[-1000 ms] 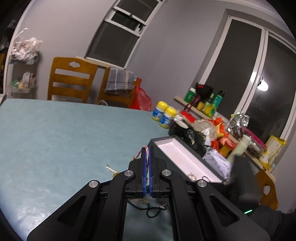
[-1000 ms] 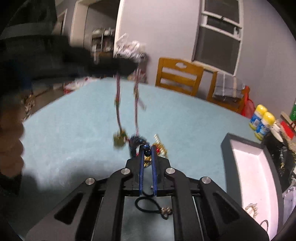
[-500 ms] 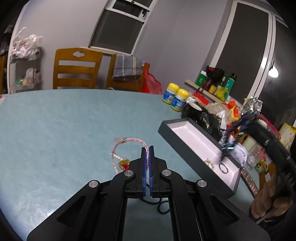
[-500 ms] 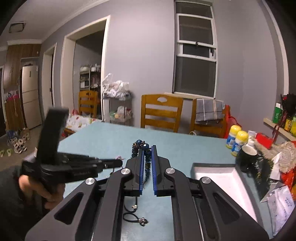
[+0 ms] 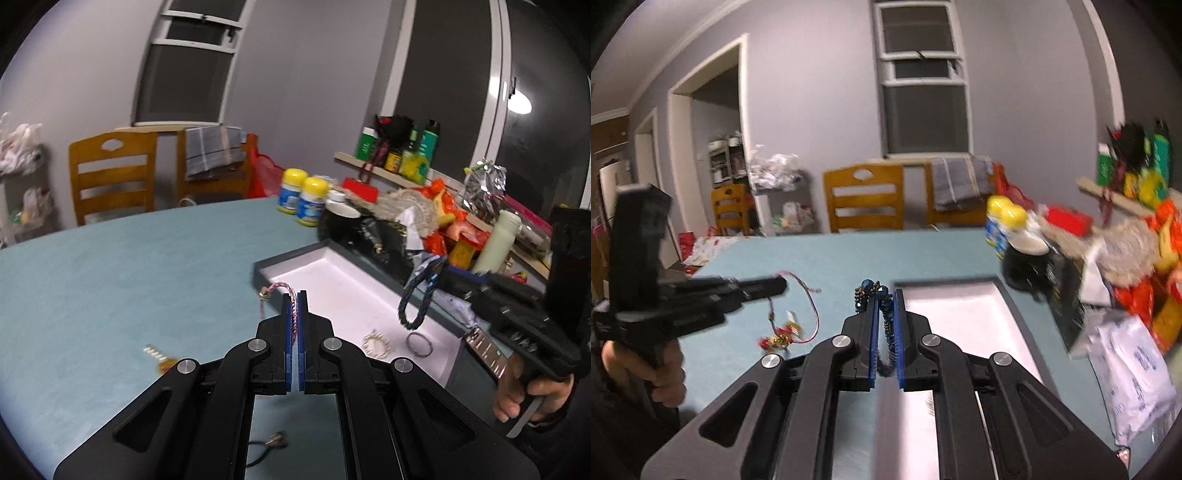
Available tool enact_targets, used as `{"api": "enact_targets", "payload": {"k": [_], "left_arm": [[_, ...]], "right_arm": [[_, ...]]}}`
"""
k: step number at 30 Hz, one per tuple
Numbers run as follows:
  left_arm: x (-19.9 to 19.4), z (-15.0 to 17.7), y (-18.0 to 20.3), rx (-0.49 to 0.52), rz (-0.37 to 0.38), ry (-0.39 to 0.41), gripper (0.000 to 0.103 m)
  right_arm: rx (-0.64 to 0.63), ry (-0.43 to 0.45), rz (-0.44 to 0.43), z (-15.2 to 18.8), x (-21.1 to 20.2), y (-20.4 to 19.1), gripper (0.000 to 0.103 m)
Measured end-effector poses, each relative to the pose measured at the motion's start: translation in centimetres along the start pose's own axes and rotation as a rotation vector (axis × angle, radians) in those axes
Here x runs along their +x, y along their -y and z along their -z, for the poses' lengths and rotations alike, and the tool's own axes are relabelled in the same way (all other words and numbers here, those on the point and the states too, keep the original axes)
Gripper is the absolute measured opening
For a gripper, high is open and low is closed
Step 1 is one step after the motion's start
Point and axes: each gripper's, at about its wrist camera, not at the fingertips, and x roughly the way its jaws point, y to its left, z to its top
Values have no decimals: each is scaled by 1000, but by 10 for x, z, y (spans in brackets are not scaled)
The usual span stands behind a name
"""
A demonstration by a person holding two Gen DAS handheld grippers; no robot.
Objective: Organize jewelry
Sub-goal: 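Carry the pink bracelet with the left gripper while the right carries the dark bracelet to the tray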
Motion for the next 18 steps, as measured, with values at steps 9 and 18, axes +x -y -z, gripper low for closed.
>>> {"api": "enact_targets", "payload": {"k": [9,18], "left_arm": [[40,-7,52,66,38,-43,2],[72,-11,93,120,88,-87,2]], "right_arm": [[98,-108,59,36,15,61,7],[139,-228,84,48,33,81,7]]}}
